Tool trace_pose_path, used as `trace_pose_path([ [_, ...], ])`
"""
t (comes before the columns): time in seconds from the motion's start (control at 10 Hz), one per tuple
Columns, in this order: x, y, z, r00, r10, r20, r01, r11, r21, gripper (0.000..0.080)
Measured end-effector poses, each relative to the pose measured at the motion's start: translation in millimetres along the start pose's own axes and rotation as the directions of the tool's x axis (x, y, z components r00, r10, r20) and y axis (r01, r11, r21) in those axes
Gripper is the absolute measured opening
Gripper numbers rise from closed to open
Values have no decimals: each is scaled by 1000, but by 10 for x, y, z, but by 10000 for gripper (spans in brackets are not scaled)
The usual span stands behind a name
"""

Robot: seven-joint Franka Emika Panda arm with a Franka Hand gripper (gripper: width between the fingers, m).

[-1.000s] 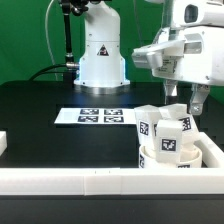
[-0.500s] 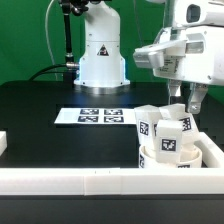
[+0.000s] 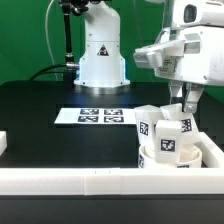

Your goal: Assemble stool

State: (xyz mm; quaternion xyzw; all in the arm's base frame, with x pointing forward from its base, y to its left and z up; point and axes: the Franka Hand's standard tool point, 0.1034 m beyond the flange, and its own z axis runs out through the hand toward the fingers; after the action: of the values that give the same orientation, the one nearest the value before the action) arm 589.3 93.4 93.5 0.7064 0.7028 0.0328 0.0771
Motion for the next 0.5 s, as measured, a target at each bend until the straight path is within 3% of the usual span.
trace_pose_path([
  [0.3,34,11,1,929,370,-3,-370,929,-2,335],
  [0.5,37,28,5,807,591,0,-591,807,3,335],
])
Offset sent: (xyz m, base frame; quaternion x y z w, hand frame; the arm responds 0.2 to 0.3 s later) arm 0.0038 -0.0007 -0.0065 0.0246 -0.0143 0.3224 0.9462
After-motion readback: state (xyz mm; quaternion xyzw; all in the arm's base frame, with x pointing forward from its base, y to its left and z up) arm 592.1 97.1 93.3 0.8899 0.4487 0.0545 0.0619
